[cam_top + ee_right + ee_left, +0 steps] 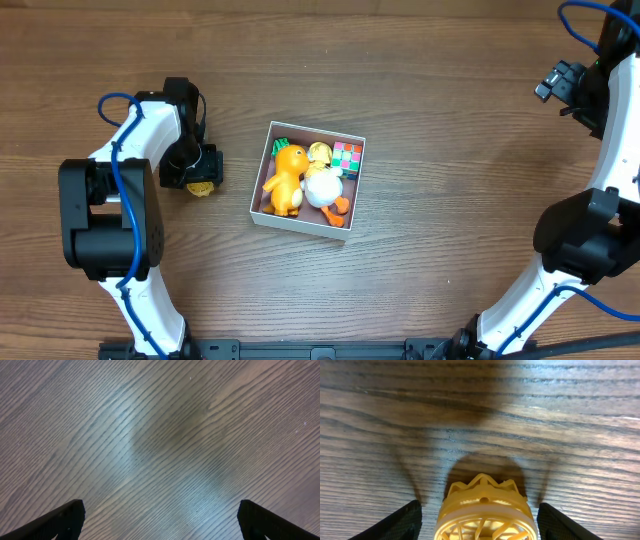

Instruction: Pack container

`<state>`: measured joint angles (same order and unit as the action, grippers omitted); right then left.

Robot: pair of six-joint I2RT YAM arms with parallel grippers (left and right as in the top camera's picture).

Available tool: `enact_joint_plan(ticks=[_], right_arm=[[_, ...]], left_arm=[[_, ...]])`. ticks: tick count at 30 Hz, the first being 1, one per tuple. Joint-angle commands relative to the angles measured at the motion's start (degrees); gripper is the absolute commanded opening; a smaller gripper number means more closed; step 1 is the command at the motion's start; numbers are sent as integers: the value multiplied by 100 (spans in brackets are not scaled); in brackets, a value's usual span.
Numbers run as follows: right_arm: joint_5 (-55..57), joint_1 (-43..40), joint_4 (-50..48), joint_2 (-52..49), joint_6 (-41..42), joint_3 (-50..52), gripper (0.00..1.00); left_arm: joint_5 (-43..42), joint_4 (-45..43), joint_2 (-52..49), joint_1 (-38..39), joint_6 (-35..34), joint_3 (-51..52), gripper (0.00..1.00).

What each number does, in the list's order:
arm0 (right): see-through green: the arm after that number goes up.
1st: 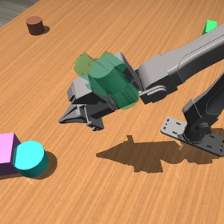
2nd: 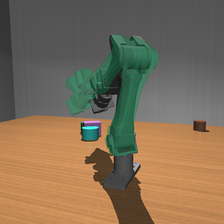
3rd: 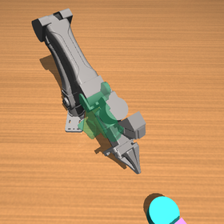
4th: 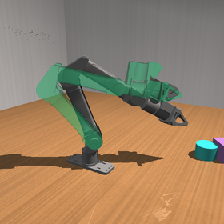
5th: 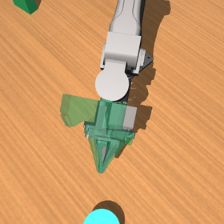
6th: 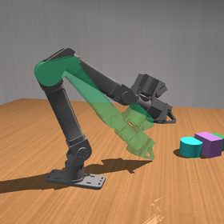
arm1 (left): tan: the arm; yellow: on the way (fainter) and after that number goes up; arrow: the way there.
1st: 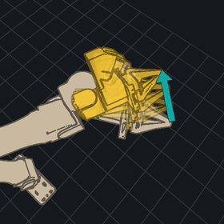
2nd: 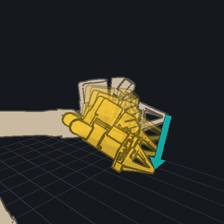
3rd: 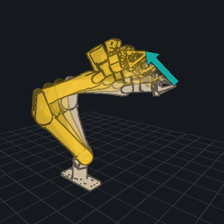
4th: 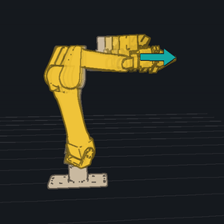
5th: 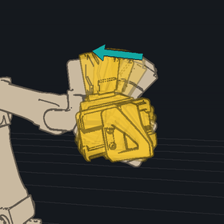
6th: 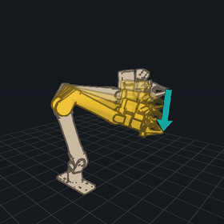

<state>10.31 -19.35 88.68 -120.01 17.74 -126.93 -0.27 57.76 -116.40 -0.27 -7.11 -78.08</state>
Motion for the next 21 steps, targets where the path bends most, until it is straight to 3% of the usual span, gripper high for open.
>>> enact_joint_plan(ticks=[1,13,18,21], right_arm=[[-4,15,-15,96,-17,2,100],[-4,15,-15,96,-17,2,100],[-4,15,-15,96,-17,2,100],[-4,15,-15,96,-17,2,100]], left_arm=[[-79,-22,-50,-42,-17,122,73],[-63,-98,-50,-42,-20,210,72],[-61,-107,-50,-44,-17,210,54],[-61,-105,-50,-44,-20,210,52]])
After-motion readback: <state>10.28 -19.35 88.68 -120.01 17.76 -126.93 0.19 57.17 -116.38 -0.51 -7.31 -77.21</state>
